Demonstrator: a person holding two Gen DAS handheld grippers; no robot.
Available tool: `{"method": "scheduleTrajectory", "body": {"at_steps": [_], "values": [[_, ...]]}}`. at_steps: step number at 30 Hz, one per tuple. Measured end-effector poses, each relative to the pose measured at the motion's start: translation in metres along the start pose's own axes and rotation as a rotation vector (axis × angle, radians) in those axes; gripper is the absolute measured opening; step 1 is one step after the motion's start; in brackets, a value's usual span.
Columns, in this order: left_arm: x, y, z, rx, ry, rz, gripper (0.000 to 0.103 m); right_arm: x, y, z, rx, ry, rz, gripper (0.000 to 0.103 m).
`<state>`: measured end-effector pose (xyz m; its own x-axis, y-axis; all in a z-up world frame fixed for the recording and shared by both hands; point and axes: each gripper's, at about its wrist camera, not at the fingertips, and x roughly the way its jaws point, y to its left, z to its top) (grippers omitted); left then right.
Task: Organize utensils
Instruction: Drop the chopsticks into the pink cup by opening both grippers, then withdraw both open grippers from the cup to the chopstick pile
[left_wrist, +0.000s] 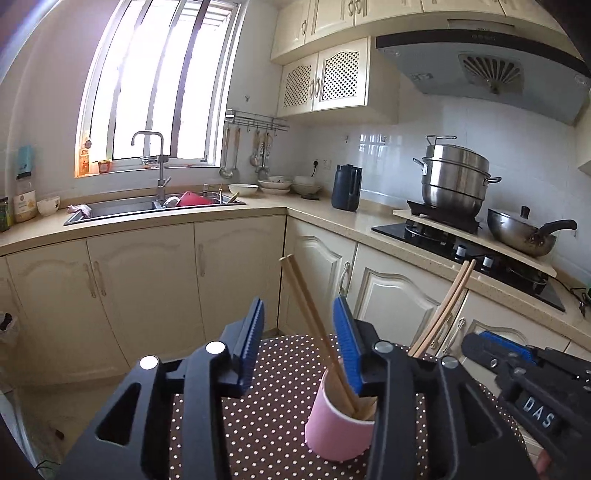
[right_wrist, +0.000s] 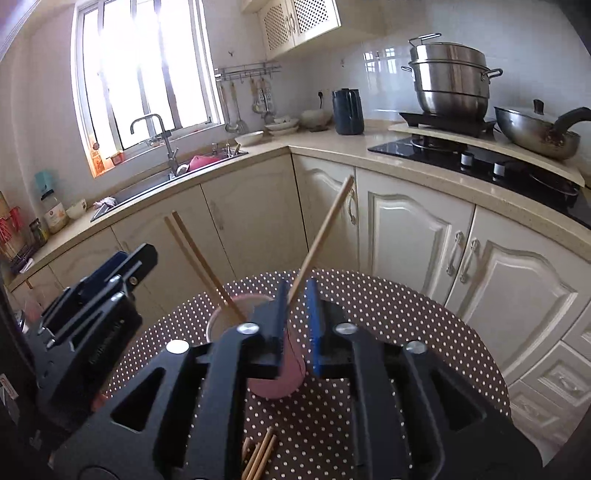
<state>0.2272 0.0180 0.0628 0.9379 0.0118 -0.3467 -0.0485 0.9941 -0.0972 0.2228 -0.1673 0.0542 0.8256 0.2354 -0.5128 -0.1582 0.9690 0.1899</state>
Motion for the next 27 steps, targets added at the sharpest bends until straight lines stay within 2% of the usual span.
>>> {"method": "scheduleTrajectory", "body": {"at_steps": [1, 2, 21, 23, 27], "values": [[-0.001, 0.000, -0.001, -0.001, 0.001, -0.002, 0.040, -0.001, -0.001, -0.002, 0.003, -0.005, -0.004, 0.059], [-0.004, 0.002, -0.002, 0.000, 0.001, -0.002, 0.040, -0.004, -0.001, -0.004, 0.007, -0.017, -0.007, 0.061], [-0.040, 0.000, -0.026, 0.031, 0.039, -0.011, 0.048, -0.044, 0.005, -0.030, 0.012, -0.023, 0.001, 0.061], [-0.043, 0.001, -0.030, 0.031, 0.046, -0.014, 0.050, -0.047, 0.006, -0.033, 0.010, -0.022, -0.002, 0.067], [-0.050, -0.001, -0.040, 0.052, 0.059, 0.000, 0.050, -0.051, 0.006, -0.043, 0.008, -0.006, 0.001, 0.072]]}}
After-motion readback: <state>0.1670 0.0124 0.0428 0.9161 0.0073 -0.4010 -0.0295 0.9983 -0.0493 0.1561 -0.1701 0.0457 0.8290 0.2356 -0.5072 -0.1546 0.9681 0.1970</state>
